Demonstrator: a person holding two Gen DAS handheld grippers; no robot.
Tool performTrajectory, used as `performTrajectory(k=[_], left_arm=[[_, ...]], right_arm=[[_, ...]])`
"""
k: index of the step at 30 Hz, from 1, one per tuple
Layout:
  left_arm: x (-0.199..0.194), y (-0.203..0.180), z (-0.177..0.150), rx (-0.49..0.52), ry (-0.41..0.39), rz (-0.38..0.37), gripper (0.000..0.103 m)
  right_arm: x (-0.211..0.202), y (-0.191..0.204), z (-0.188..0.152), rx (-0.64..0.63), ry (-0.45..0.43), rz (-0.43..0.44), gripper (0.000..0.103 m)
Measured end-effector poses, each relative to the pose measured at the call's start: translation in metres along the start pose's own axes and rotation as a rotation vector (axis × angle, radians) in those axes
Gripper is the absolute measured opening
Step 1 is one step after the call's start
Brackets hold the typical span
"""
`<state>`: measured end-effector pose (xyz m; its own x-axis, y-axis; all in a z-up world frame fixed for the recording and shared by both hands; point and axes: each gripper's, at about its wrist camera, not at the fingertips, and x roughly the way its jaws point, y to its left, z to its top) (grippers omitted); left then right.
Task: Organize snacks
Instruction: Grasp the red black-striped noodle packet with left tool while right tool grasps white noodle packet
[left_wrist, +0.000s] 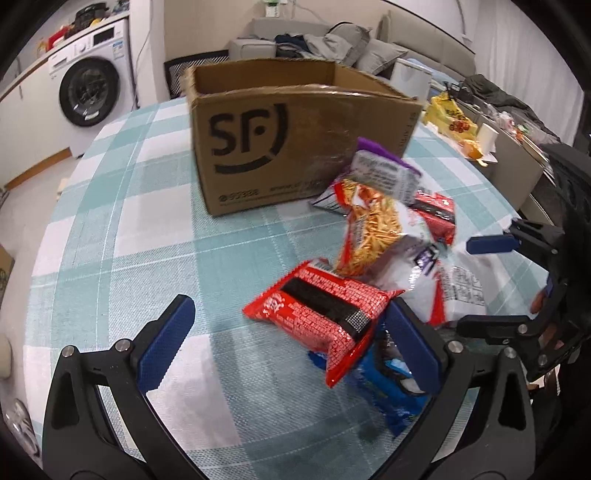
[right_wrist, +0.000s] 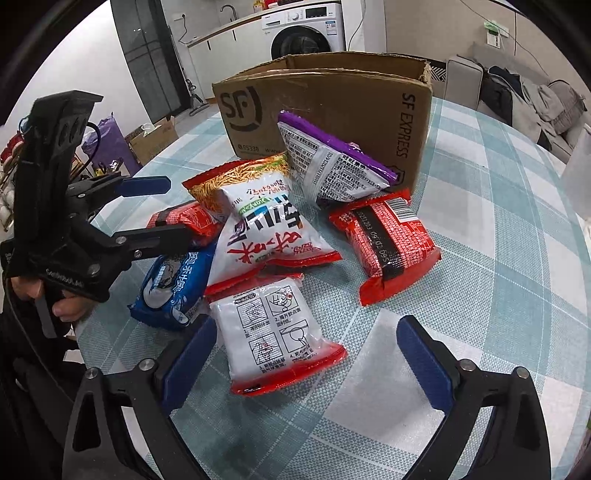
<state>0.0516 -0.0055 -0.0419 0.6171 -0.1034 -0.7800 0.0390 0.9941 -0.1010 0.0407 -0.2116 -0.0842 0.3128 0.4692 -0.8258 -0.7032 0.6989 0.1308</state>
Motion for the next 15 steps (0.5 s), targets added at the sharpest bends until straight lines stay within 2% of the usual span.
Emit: performTrajectory(k=[7, 11, 15], left_arm=[[0.007, 0.01, 0.001, -0.023, 0.019, 0.014, 0.102], [0.008, 0.012, 0.001, -0.014, 0.012, 0.016, 0.102], [0.011, 0.012, 0.0, -0.02, 0.02, 0.011, 0.102]], right_arm=[[0.002, 0.009, -0.003, -0.03, 0.003, 0.031, 0.081], [0.0, 0.014, -0.004, -0.047, -0.007, 0.043, 0.066], [0.0, 0.014, -0.004, -0.048, -0.011, 0.047, 0.06]])
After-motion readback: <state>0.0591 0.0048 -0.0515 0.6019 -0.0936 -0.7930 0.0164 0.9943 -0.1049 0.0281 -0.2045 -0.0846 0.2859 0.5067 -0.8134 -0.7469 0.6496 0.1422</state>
